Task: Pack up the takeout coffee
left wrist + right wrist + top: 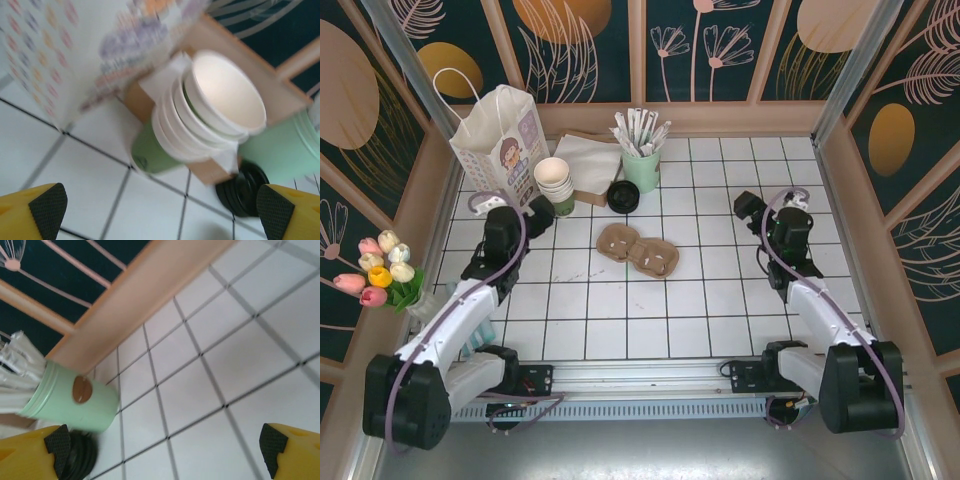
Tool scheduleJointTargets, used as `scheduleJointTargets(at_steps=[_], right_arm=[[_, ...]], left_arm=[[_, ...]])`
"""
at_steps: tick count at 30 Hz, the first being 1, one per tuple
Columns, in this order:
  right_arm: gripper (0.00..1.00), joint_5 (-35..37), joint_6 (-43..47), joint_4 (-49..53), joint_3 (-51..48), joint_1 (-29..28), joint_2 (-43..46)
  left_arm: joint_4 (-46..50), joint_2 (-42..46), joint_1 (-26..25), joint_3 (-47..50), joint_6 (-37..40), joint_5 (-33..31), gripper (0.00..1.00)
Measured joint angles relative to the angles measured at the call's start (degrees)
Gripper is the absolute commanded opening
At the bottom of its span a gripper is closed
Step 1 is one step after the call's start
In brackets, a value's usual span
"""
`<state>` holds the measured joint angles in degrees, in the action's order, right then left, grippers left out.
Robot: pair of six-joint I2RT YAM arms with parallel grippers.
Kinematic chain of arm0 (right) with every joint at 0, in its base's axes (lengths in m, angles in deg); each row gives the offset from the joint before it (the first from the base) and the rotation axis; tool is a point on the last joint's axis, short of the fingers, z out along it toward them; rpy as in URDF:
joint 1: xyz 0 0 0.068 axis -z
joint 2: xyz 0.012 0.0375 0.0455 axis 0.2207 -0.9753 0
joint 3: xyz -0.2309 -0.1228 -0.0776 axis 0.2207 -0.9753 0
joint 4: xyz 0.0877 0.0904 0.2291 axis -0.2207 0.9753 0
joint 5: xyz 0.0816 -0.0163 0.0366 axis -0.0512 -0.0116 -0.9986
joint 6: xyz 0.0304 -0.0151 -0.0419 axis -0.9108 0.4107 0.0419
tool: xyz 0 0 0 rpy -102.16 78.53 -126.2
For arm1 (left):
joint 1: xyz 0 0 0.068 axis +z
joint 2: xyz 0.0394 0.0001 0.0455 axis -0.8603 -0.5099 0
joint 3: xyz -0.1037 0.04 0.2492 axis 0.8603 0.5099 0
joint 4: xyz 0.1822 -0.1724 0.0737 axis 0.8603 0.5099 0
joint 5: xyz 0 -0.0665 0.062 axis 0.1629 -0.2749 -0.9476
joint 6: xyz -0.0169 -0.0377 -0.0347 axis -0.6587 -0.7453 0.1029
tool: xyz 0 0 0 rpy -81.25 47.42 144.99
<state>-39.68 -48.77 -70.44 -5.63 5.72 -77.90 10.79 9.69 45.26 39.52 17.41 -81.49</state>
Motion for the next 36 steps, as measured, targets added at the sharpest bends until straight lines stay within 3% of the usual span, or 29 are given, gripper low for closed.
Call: scheduleJointTargets(at_steps=[5,11,18,22,29,36], right_arm=[[0.98,-3.3,-8.5,7.5,0.6,-8.2,-1.3],[0.97,-3.3,-12.4,13.2,3.2,-17.4,-7.1],[0.99,-1.5,-8.9,16.7,11.6,-25.2,-15.8],[0.99,-0.4,-5.7,17.1,17.2,-26.9,-19.9],[0.99,1.8,-2.2,17.9,21.9,-26.9,-22.6],[0.99,4.3,0.0,18.3,22.3,-26.9,-22.6]], left_arm=[[3.3,-5.7,-0.7,-1.6,-4.3,7.4,0.99],[5.5,-10.8,-1.1,-3.4,-3.1,14.3,0.99],[15.9,-11.4,-1.3,-16.0,-0.1,5.4,0.99],[19.6,-13.8,-1.3,-22.1,-1.2,2.3,0.98],[29.5,-24.5,-1.3,-37.8,-1.2,-5.4,0.77],[38.3,-31.3,-1.3,-47.1,0.1,-8.7,0.63]])
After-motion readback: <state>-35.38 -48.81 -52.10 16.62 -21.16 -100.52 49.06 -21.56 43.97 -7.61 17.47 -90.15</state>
